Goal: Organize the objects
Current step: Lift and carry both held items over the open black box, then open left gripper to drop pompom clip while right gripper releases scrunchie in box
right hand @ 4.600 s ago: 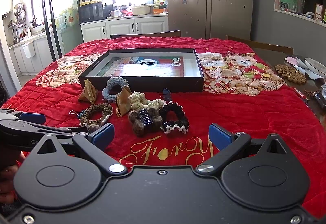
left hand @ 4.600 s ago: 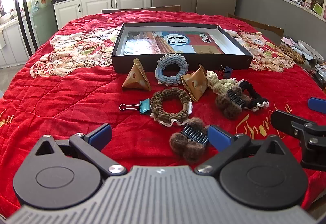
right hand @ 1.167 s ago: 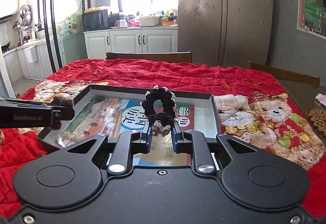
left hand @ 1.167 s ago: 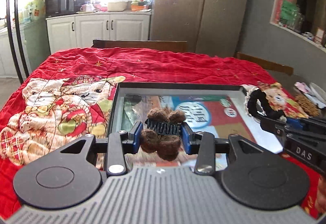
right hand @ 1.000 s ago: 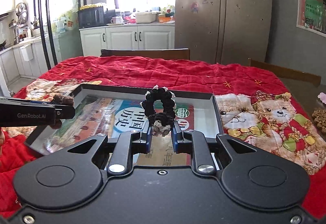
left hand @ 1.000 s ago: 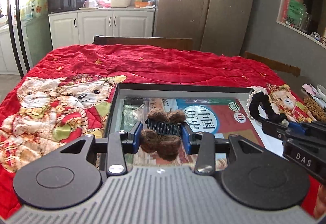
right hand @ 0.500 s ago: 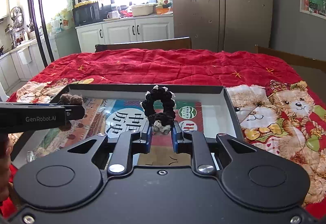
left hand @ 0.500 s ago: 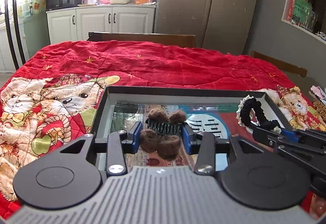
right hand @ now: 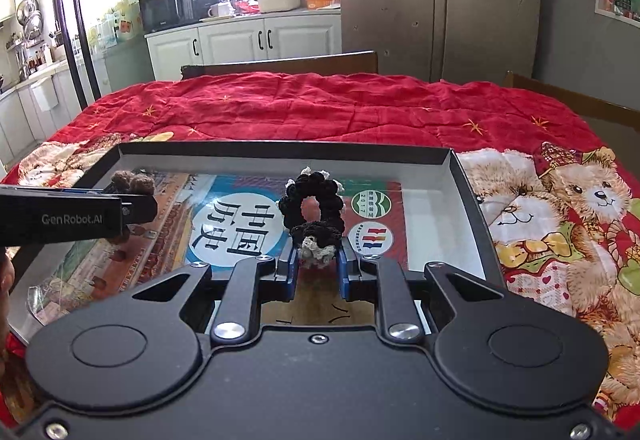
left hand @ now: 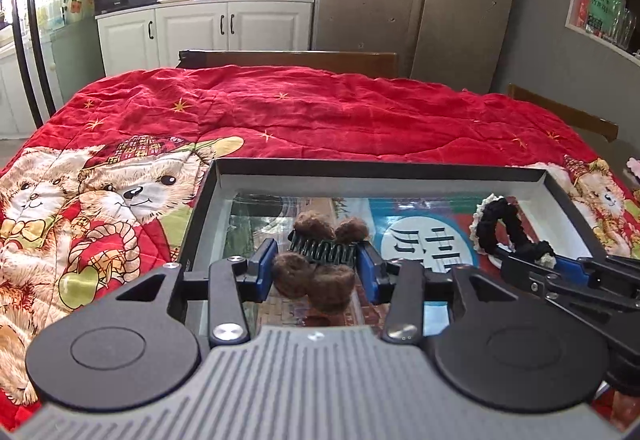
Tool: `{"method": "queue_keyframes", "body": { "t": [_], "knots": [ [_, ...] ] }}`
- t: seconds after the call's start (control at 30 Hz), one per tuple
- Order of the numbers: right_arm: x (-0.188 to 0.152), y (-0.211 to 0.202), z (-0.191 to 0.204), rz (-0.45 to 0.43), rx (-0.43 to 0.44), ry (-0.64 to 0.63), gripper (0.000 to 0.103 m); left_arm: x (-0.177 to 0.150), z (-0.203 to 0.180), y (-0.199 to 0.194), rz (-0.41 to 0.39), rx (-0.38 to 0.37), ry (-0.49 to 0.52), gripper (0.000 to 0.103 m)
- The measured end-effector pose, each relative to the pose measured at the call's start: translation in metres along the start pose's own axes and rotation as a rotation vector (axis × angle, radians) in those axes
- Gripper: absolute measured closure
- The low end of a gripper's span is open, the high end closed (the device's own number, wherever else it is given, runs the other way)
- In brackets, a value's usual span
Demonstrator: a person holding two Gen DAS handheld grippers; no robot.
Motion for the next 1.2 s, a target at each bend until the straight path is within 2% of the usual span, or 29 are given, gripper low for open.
{"method": "queue_keyframes", "body": {
  "t": [0.27, 0.33, 0.87, 0.97, 1.07, 1.2],
  "knots": [
    [0.0000, 0.0042, 0.0005, 0.009, -0.007, -0.013, 0.084, -0.0013, 0.0033, 0.0052, 0.034, 0.002, -0.002, 0.050],
    [0.0003, 0.0052, 0.0007, 0.014, -0.006, -0.013, 0.084, -0.0014, 0.0031, 0.0062, 0.038, 0.006, 0.000, 0.046],
    [0.0004, 0.0049, 0.0027, 0.027, -0.020, -0.037, 0.080, -0.0009, 0.0018, 0.0055, 0.036, 0.017, 0.012, 0.039],
    [0.0010, 0.0033, 0.0028, 0.019, -0.026, -0.035, 0.077, -0.0005, 0.0018, 0.0049, 0.035, 0.014, 0.009, 0.036],
    [0.0019, 0.0015, 0.0023, 0.011, -0.030, -0.036, 0.067, -0.0004, 0.0014, 0.0043, 0.033, 0.012, 0.010, 0.033],
    [0.0029, -0.0005, 0.0014, 0.006, -0.030, -0.028, 0.060, 0.0011, -0.0001, 0.0019, 0.025, 0.006, 0.013, 0.027]
  ]
}}
Point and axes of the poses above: each gripper's, at about its wrist camera, not at the fingertips, and y roughly the way its jaws point, z to its left, x to its top, the point moved 4 cm from there along y, roughly the way its jaws point, and after that the axes turned 13 degrees about -x, right-handed, at the moved point
